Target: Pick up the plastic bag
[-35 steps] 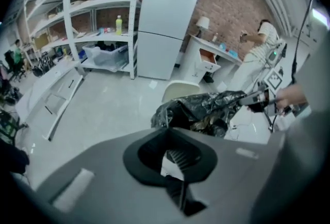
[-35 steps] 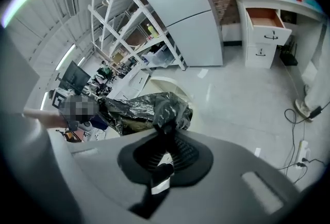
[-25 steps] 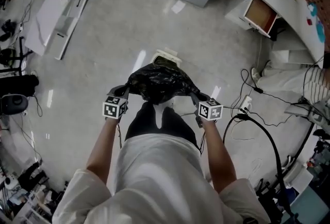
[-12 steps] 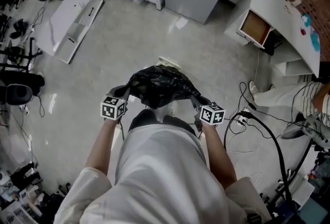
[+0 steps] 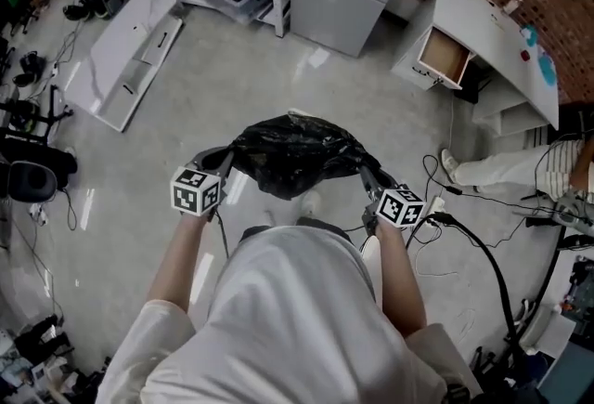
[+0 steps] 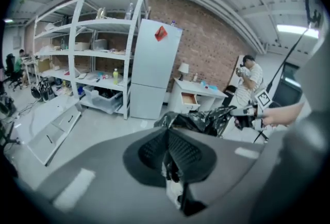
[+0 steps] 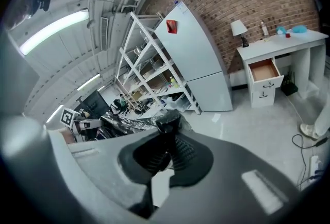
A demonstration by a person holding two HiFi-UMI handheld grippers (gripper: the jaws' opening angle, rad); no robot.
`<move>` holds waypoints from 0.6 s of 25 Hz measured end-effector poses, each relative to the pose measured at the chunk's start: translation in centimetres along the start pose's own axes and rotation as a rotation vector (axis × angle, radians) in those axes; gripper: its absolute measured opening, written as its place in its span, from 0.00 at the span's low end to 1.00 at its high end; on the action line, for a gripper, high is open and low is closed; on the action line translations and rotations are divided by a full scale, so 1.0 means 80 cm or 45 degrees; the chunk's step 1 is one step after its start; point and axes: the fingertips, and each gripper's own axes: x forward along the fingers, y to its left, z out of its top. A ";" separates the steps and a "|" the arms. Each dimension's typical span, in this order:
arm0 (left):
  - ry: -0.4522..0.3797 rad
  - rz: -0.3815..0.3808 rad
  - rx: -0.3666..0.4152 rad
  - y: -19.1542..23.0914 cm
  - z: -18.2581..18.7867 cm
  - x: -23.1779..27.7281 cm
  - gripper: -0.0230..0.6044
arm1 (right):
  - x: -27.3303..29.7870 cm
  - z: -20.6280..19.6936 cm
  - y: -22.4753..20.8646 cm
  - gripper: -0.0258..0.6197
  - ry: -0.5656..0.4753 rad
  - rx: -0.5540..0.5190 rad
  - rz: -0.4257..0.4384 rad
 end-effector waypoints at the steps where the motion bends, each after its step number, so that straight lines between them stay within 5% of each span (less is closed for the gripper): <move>1: -0.019 -0.010 -0.003 0.000 0.008 -0.011 0.05 | -0.008 0.002 0.007 0.04 -0.021 0.008 -0.013; 15: -0.139 -0.127 0.199 -0.011 0.062 -0.142 0.05 | -0.094 0.011 0.128 0.04 -0.215 -0.039 -0.079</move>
